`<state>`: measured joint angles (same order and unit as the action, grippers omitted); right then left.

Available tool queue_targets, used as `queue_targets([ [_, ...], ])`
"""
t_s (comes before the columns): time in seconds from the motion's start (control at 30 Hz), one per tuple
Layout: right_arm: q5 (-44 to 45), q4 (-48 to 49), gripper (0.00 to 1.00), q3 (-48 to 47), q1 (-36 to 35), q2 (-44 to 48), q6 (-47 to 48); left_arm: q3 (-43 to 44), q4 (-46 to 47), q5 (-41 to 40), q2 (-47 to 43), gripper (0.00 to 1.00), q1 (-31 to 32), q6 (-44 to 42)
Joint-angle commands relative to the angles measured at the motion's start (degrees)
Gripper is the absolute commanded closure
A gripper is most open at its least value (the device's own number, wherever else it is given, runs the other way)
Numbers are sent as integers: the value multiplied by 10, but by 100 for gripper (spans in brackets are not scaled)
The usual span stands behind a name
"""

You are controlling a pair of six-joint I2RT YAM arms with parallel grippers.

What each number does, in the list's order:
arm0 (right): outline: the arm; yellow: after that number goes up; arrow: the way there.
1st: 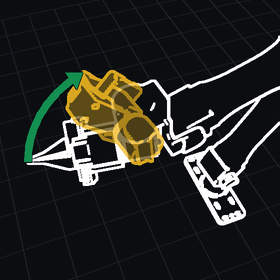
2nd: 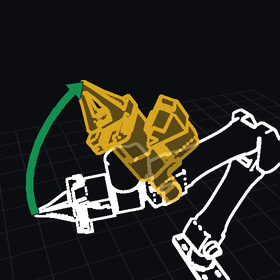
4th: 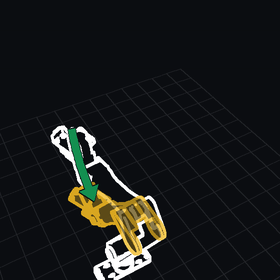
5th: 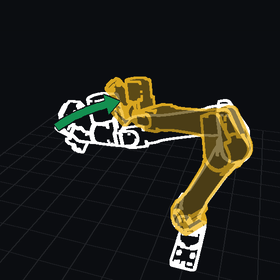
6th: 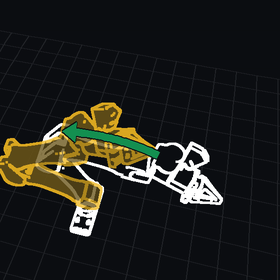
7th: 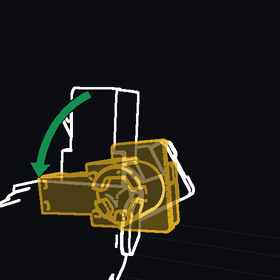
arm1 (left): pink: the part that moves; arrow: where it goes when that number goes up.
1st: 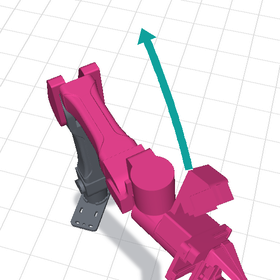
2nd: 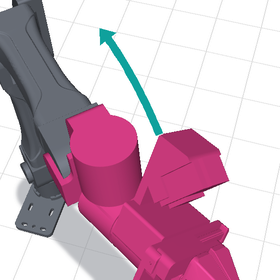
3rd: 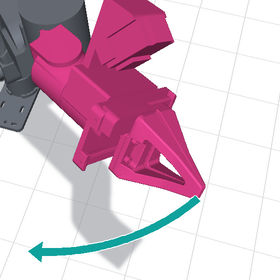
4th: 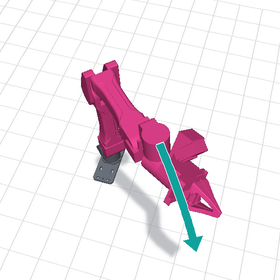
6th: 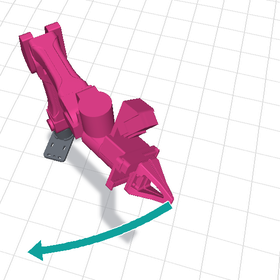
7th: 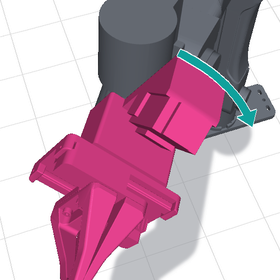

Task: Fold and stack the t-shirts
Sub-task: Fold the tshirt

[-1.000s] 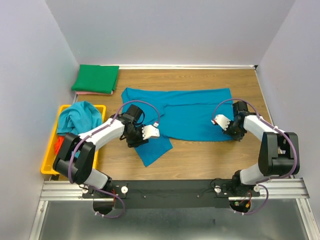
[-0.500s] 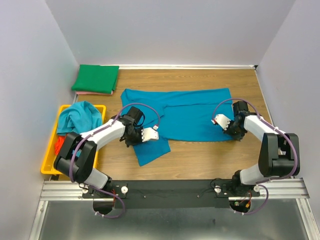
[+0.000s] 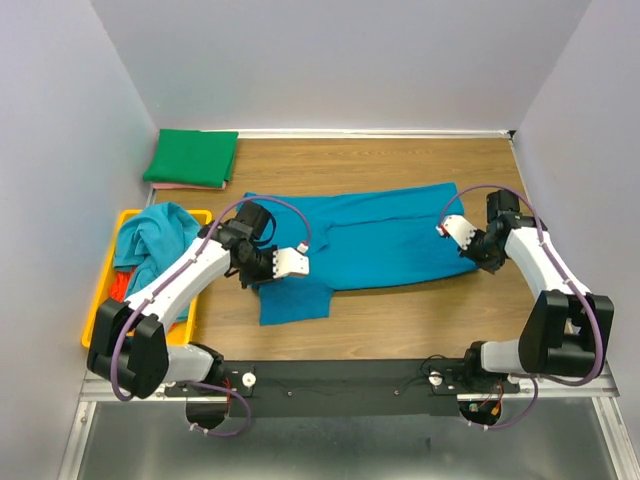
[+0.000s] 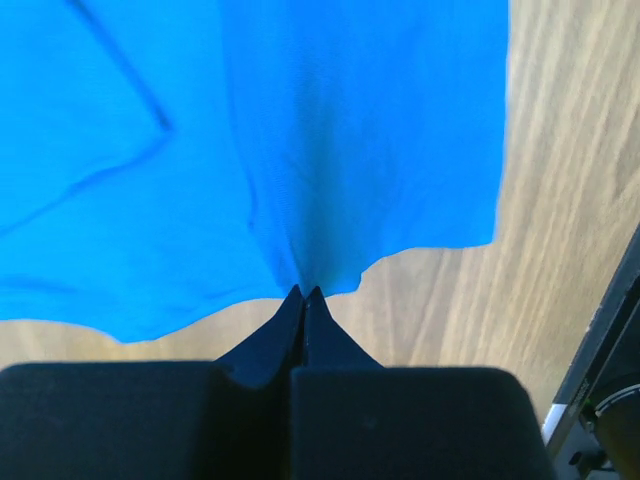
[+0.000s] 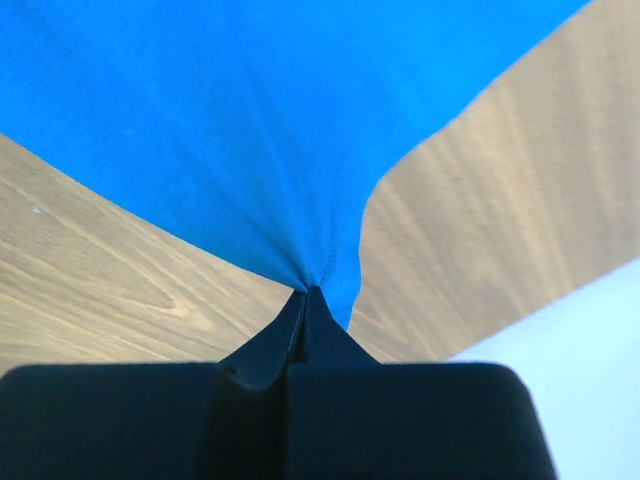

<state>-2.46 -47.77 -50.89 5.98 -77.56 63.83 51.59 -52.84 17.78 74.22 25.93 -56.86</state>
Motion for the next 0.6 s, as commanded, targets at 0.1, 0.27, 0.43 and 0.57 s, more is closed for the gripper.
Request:
queue_targets([
  [0.1, -25, -33, 99, -80, 14, -60, 17, 99, -41, 37, 59, 100, -55, -24],
  [0.27, -33, -33, 100, -139, 14, -115, 22, 162, -33, 36, 111, 100, -72, -22],
  [0.43, -41, -34, 100, -184, 14, -166, 21, 218, -28, 24, 172, 100, -77, -28],
  [0.57, -47, -35, 99, -217, 14, -198, 18, 257, -31, 19, 217, 100, -82, -40],
])
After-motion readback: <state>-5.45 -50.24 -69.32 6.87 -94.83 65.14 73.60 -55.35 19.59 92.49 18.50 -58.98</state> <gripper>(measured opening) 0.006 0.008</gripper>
